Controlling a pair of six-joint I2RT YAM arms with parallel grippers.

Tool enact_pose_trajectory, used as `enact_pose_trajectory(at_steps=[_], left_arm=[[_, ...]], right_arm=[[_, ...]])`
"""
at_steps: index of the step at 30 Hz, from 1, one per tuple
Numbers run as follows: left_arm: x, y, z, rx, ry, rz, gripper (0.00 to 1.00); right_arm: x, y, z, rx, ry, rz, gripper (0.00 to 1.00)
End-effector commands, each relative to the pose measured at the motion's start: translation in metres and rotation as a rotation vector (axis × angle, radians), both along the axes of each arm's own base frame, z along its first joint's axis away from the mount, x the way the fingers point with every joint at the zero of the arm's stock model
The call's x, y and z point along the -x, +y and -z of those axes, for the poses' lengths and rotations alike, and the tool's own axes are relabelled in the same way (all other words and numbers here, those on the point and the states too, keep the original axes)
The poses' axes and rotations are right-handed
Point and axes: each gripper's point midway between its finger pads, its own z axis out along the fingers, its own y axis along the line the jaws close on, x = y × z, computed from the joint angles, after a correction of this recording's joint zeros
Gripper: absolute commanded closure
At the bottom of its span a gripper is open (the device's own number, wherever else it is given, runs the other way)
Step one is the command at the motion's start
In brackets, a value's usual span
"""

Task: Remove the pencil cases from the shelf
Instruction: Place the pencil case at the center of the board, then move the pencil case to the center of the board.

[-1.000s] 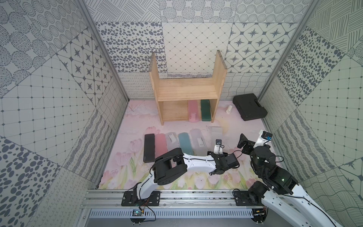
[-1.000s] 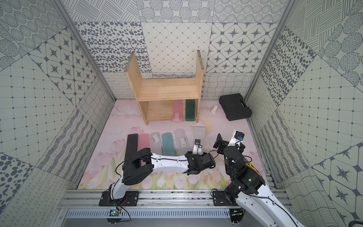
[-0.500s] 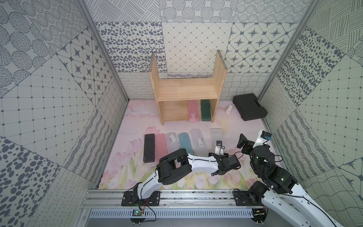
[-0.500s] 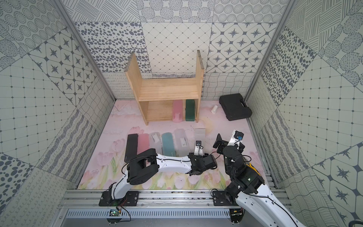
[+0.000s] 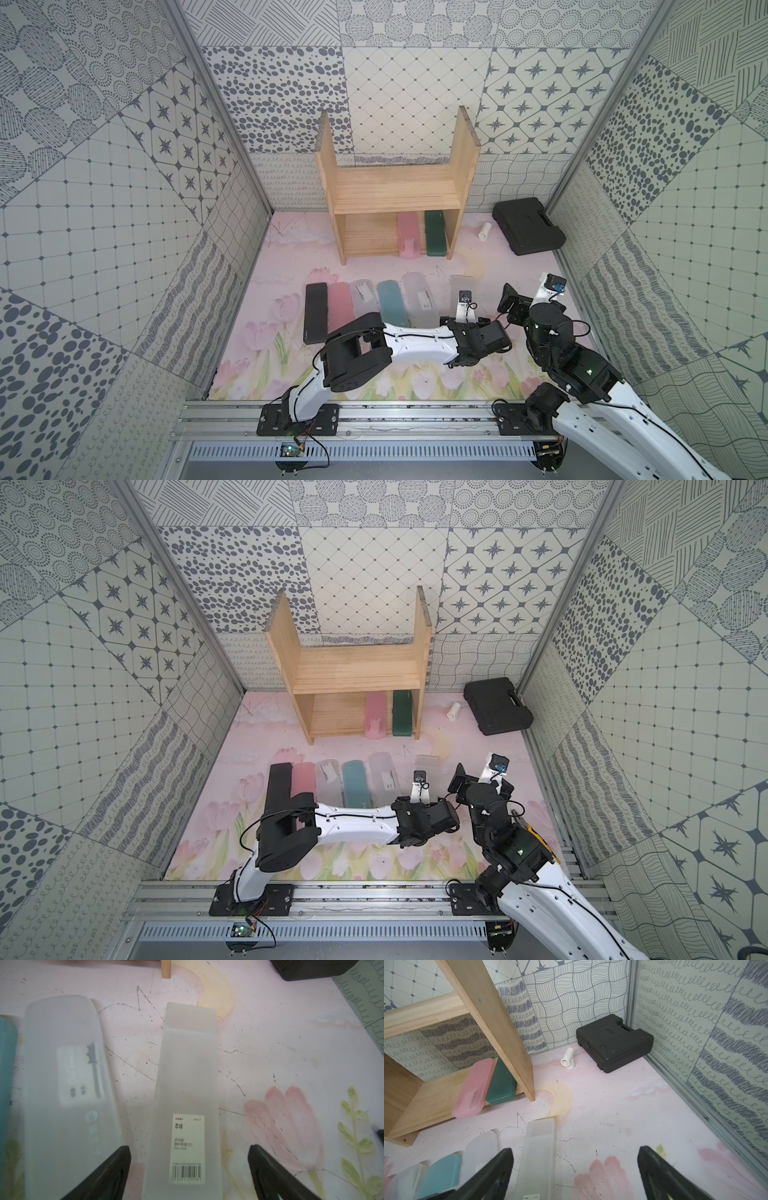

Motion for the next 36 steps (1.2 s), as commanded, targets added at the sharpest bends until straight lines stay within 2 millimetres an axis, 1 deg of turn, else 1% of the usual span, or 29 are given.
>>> enact_pose_trajectory(at_steps=[1,4,8,12,15,19,25,30,36], left_arm=[[-0.003,0.018,-0.034,0.015,-0.038,0.028,0.03],[-0.007,0.042,-0.044,0.019,-0.039,0.021,0.02],[-0.009,0.079,-0.049,0.025,-0.016,0.004,0.01],[-0.012,0.117,-0.059,0.047,-0.026,0.010,0.01],[-0.013,0.144,-0.071,0.039,-0.038,0.023,0.01],[-0.012,0.182,-0.082,0.048,-0.037,0.027,0.01],[-0.007,0.240,-0.093,0.086,-0.044,0.011,0.01],[-0.003,0.274,-0.099,0.094,-0.070,-0.017,0.01],[0.000,0.296,-0.093,0.097,-0.051,-0.033,0.01]], right_arm=[[-0.004,0.003,0.007,-0.029,0.032,-0.014,0.02],[-0.009,0.006,0.016,-0.066,0.075,-0.031,0.02],[-0.020,0.017,0.039,-0.122,0.180,-0.091,0.02],[-0.034,0.044,0.073,-0.212,0.321,-0.219,0.02],[-0.040,0.061,0.092,-0.268,0.393,-0.283,0.02],[-0.044,0.079,0.107,-0.313,0.445,-0.349,0.02],[-0.051,0.095,0.129,-0.361,0.527,-0.389,0.02],[-0.060,0.105,0.150,-0.372,0.594,-0.405,0.02],[-0.071,0.114,0.158,-0.359,0.627,-0.439,0.02]])
